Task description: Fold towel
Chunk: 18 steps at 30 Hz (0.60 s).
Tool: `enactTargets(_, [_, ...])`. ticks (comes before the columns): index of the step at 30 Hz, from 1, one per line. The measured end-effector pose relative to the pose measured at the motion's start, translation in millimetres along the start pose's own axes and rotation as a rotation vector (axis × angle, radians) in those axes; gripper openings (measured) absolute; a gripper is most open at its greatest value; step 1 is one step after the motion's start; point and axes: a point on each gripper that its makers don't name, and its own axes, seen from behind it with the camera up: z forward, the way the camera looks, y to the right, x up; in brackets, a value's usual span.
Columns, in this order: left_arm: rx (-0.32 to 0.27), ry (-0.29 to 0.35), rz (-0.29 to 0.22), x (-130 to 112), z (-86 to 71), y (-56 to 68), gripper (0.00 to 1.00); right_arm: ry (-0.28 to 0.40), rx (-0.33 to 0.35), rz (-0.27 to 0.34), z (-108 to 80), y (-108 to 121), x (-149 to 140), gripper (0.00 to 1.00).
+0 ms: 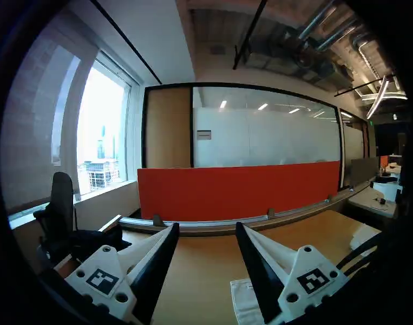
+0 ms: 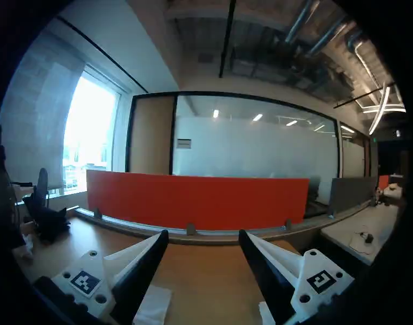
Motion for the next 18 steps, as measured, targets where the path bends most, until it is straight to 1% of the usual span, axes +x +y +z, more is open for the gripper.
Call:
enactTargets(11, [-0.069,-0.040,0.040,2.1,-6.1,9.9,0.76,-0.015,0.038,-0.016,-7.1,-5.0,10.4,1.00])
enactTargets(18, [-0.117,-0.079,0.058,-7.1,-8.7,15.7,0.75,-0.044,0.085,-0.040,-8.5,-15.5,6.6,1.00])
